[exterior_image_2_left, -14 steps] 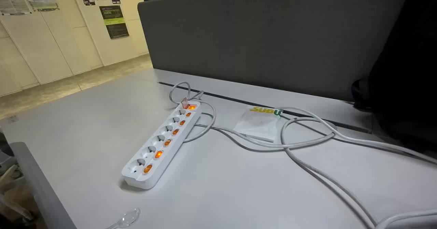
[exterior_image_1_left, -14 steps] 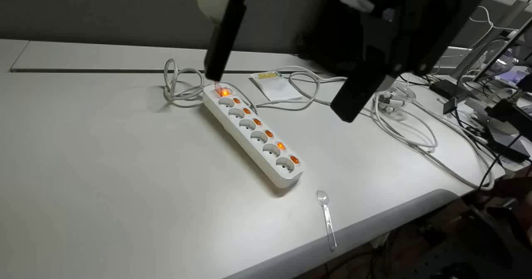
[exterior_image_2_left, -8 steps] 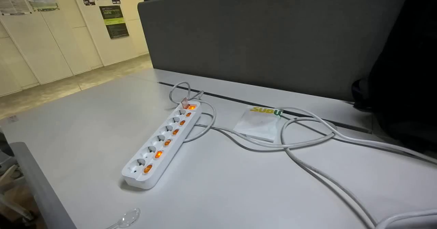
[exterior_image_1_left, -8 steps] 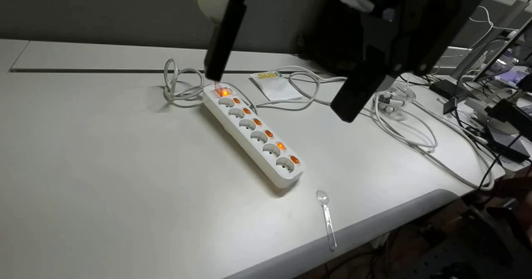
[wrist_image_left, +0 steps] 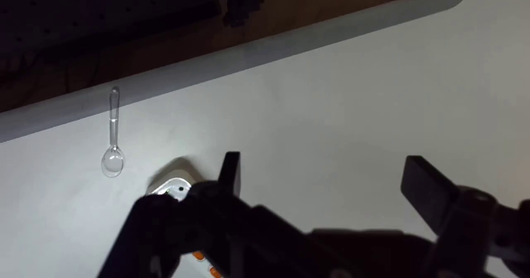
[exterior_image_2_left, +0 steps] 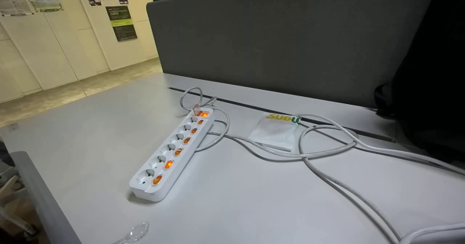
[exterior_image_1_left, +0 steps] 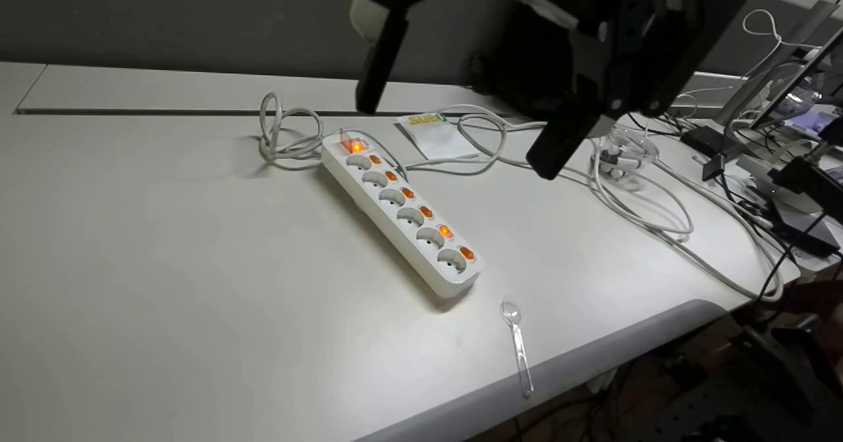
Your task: Turn off the second switch from the bottom on the adapter
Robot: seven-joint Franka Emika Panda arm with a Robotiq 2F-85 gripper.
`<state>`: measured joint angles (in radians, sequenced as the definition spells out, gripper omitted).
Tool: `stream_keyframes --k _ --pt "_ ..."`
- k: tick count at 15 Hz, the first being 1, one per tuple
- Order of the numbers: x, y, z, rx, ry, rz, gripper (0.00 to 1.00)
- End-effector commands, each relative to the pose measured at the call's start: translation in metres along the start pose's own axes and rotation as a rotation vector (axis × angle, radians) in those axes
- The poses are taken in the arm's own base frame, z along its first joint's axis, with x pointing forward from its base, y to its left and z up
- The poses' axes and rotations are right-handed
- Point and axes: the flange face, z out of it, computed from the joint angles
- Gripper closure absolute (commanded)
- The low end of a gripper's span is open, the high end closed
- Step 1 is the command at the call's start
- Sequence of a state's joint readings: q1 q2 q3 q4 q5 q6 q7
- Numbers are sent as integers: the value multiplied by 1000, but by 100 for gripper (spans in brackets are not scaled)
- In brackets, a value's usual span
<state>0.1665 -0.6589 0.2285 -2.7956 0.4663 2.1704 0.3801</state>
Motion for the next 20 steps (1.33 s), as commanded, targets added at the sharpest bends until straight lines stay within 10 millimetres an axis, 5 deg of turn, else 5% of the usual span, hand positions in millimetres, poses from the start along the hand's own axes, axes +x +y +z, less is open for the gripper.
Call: stream_keyframes --k 1,4,5,7,16,20 --pt "31 15 12 -50 48 171 0" --pt "59 32 25 -69 97 305 0" --pt "67 37 29 -69 120 347 25" --pt "81 43 37 -65 160 420 32" --pt "111 50 60 -84 420 600 95" --pt "121 65 71 -87 418 699 100"
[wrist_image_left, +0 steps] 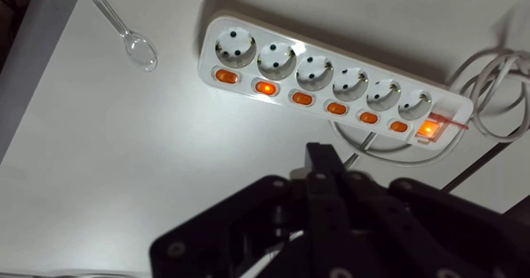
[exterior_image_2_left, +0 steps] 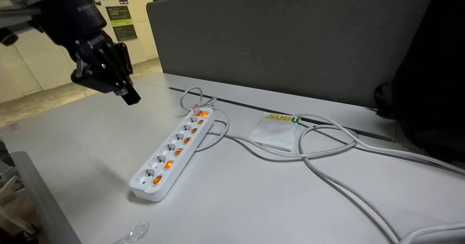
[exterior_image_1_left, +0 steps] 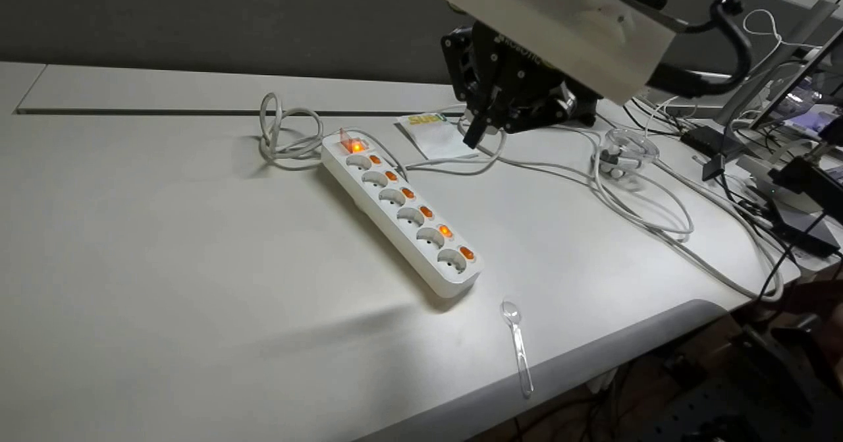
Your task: Turn off the second switch from the bottom on the adapter
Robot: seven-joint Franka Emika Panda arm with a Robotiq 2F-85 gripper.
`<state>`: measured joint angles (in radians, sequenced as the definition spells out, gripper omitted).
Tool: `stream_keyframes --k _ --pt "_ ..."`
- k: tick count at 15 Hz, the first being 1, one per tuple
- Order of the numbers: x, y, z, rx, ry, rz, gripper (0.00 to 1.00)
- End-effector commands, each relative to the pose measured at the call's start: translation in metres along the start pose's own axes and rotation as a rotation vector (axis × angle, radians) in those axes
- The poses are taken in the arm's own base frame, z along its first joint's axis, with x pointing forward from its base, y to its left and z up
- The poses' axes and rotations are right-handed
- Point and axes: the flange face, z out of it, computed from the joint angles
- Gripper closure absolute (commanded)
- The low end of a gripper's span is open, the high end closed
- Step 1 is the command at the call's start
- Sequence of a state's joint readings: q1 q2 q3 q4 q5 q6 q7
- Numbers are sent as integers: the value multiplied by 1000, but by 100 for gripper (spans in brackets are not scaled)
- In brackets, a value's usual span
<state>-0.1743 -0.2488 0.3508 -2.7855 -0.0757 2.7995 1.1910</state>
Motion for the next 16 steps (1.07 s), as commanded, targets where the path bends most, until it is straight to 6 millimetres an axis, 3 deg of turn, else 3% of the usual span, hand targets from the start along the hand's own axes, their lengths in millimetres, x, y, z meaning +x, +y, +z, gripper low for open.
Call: stream_keyframes --k 1,6,7,16 --pt "7 1 16 -17 -13 111 100" --pt "8 11 45 -36 -77 198 100" --pt "7 14 34 -42 -60 137 99" --pt "15 20 55 -55 -87 186 100"
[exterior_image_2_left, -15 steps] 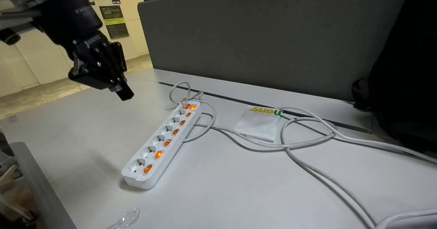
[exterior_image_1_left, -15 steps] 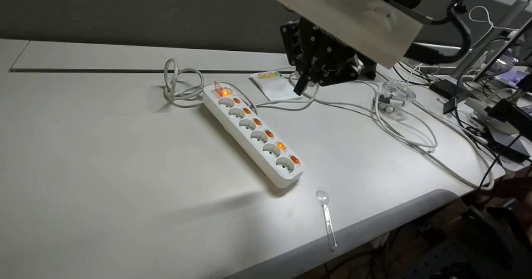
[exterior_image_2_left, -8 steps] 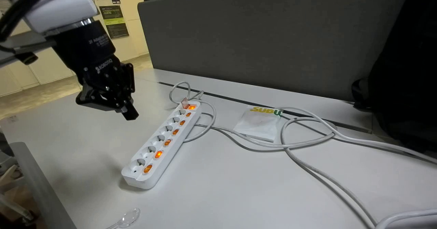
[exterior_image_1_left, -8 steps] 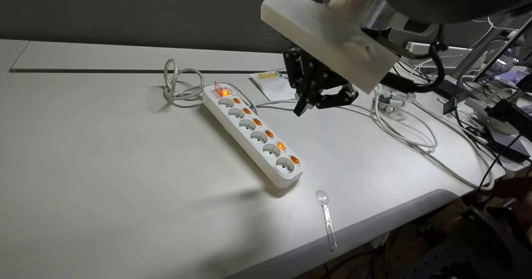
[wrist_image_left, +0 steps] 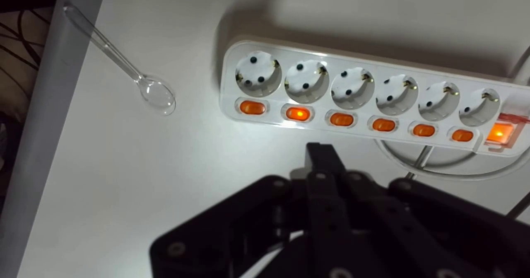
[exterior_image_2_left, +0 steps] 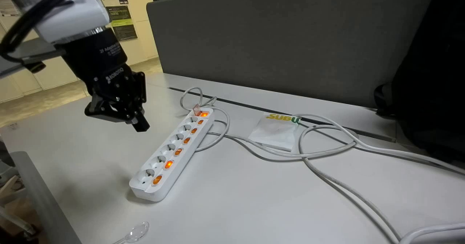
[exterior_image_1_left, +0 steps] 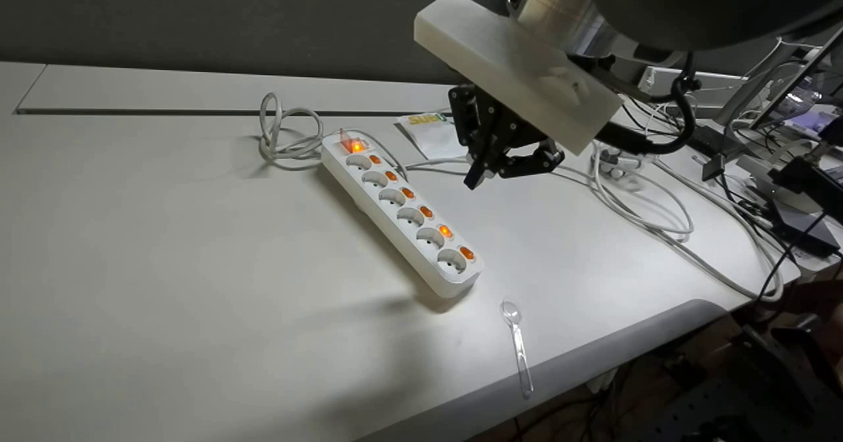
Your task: Turn off the second switch from the bottom on the adapter
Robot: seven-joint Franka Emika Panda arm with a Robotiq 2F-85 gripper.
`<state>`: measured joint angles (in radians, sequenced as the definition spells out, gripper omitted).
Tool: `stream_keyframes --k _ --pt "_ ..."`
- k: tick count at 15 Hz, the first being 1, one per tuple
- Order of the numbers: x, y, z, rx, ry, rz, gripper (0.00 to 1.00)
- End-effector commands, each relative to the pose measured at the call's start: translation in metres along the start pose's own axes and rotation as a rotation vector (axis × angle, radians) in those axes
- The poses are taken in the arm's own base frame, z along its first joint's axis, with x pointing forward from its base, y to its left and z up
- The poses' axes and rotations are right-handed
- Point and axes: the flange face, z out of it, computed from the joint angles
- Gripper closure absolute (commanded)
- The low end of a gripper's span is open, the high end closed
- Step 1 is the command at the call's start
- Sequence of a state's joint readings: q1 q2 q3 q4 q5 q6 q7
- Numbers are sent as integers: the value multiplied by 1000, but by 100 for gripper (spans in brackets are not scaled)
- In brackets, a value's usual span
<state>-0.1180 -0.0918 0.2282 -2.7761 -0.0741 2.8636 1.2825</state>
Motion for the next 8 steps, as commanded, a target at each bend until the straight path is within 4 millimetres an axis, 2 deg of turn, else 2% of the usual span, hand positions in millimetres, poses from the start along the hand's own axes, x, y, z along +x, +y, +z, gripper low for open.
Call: stream_keyframes --k 1,8 --pt "9 2 11 -11 -12 39 100" --pt "20 4 41 -24 -55 96 100"
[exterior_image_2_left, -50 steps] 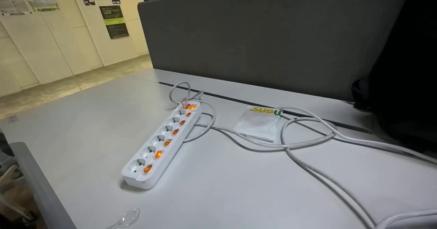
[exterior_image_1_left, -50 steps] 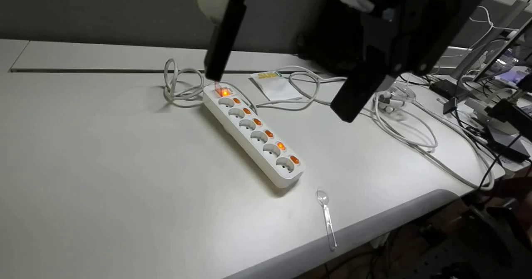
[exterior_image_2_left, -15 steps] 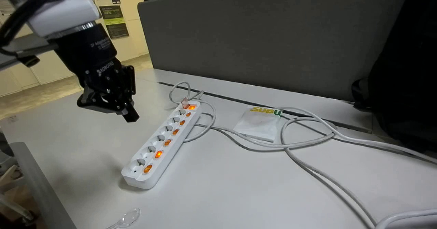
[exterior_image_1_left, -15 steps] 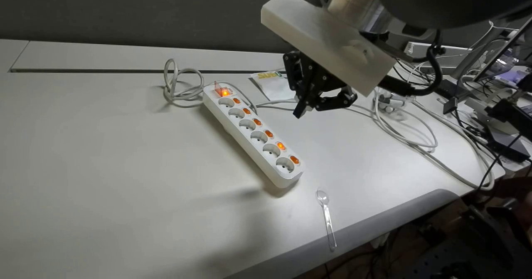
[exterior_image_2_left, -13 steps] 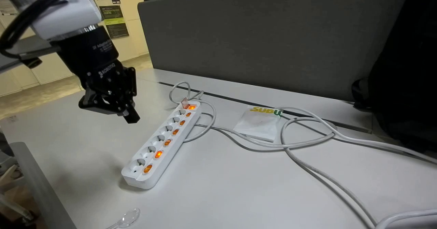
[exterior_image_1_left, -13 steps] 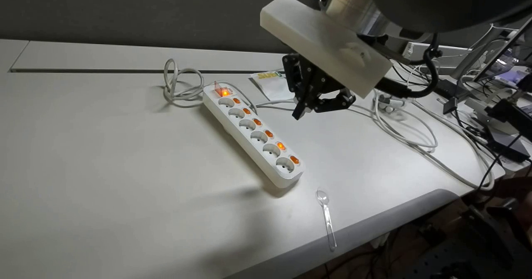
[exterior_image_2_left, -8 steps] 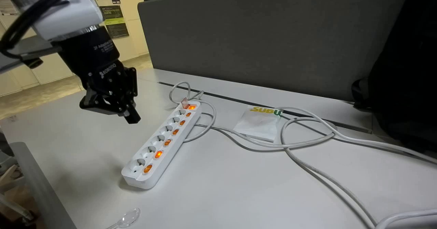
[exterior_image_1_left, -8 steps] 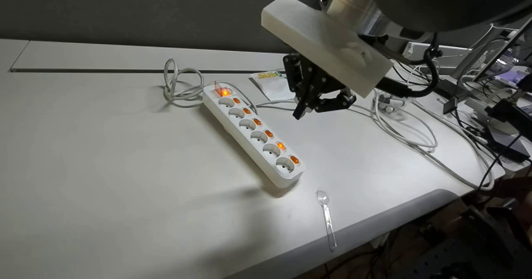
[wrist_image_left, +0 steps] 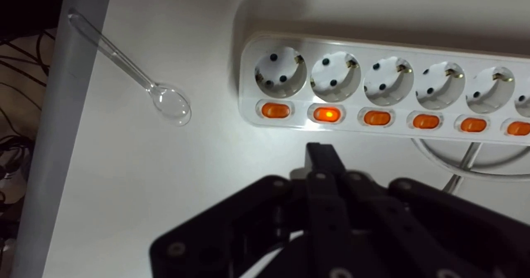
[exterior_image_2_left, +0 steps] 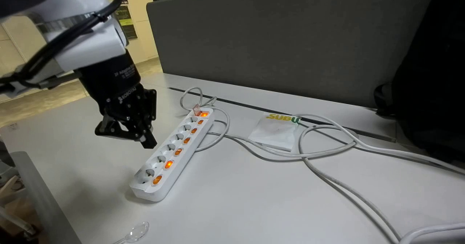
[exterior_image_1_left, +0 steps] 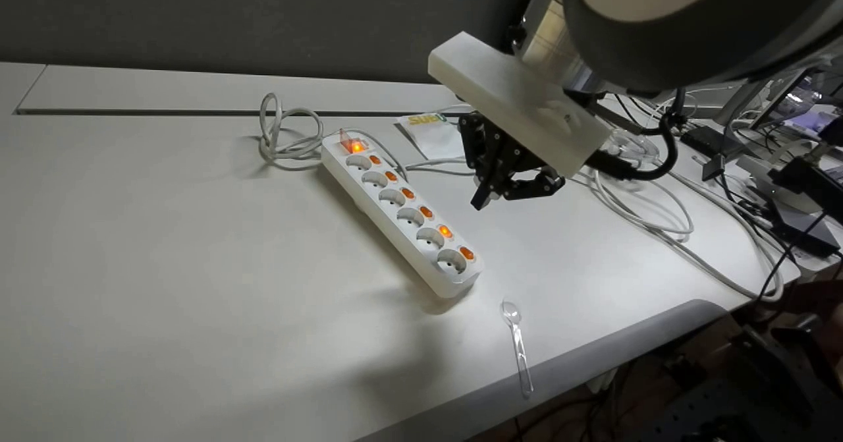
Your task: Turn off the second switch from the bottom on the adapter
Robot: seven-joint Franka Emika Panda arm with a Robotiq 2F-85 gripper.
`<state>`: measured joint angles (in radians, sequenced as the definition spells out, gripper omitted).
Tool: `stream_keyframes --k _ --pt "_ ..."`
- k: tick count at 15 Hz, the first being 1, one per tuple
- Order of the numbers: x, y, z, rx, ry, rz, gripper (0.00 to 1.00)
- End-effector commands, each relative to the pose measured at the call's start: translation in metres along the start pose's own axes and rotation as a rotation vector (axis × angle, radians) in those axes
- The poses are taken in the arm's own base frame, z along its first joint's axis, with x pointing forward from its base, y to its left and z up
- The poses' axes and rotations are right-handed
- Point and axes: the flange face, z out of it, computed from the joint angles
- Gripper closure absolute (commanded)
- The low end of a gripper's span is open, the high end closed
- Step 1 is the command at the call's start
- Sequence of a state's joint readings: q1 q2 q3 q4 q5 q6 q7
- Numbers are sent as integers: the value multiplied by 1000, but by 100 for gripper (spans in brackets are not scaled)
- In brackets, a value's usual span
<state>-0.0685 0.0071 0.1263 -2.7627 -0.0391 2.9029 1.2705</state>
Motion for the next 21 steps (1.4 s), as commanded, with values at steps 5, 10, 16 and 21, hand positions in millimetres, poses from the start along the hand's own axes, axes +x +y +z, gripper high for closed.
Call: stream_keyframes --k 5,10,16,21 --pt "3 -13 22 27 -51 61 100" --pt "7 -18 34 33 -74 106 100" --pt "21 -13 51 -12 -64 147 100" --pt "21 -19 59 -15 -72 153 100"
